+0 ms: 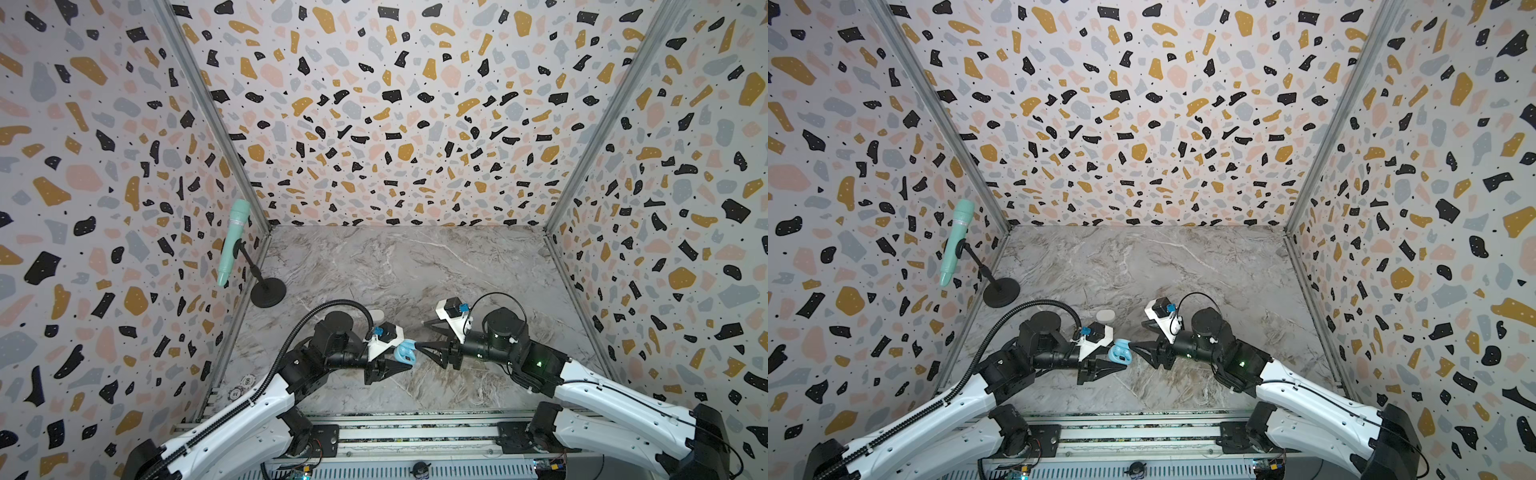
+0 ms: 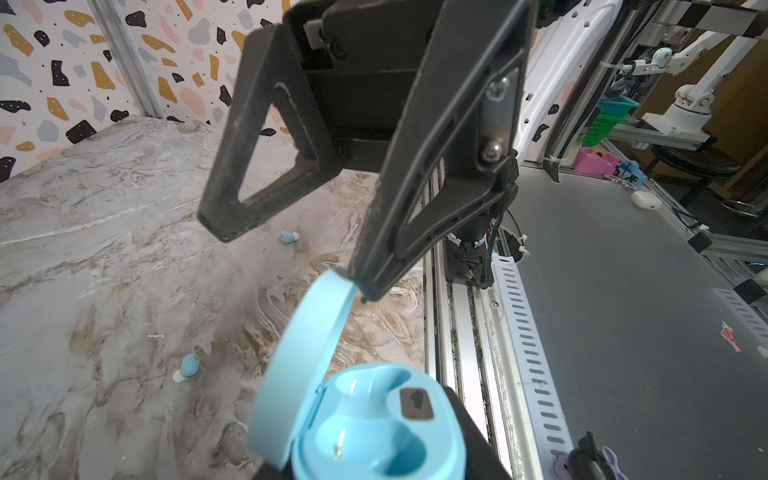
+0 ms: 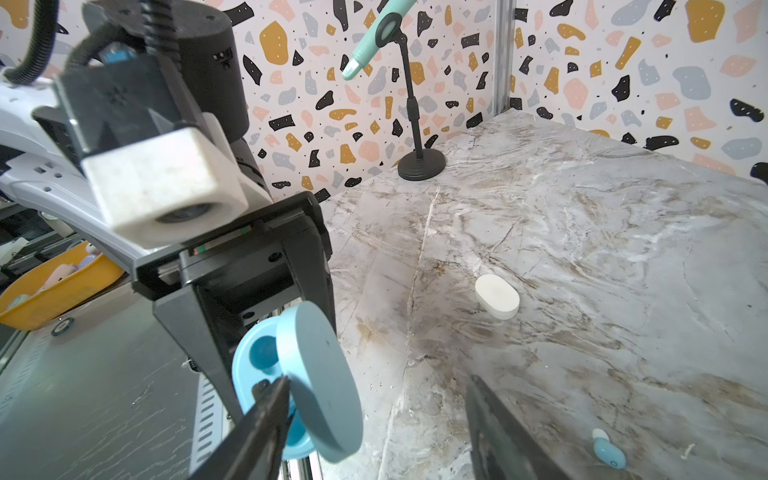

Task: Insert wireless bluetooth earbuds into charging case
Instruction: Open the charging case.

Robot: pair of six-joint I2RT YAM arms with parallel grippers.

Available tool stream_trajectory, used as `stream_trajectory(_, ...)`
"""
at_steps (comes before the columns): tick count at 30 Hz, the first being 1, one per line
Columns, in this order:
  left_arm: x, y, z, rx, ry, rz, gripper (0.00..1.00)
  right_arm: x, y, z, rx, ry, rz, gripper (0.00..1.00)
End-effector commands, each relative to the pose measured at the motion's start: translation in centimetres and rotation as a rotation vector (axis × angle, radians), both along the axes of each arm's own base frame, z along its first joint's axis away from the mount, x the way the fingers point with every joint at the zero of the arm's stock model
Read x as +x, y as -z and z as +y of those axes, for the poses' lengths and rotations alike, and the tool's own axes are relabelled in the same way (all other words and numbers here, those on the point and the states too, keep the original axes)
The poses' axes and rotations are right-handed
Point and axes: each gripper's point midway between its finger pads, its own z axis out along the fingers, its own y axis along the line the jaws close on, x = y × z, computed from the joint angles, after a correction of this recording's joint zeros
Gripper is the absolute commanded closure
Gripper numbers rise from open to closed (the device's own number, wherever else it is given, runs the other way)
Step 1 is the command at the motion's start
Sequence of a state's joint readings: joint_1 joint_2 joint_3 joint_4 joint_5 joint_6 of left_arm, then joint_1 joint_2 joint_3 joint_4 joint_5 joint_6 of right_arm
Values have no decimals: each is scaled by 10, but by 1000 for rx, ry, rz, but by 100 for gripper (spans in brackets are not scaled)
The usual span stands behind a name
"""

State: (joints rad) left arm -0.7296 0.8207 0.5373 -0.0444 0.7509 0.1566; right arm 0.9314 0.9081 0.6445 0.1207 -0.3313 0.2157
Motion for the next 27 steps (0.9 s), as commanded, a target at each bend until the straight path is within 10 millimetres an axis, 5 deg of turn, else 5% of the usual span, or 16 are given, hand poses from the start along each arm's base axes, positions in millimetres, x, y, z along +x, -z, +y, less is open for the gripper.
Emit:
stream_trajectory(1,-5,-19,-3,-58,38,-55,100,-3,-16,1,19,-31,-20,40)
stream_trajectory(9,-5,-19,-3,-60,41,-54,100,-10,-11,10,5,-97,-3,60)
stream_trajectory(27,-3,-15,-5,-48,40,-35,100,-16,-8,17,4,-143,2,70)
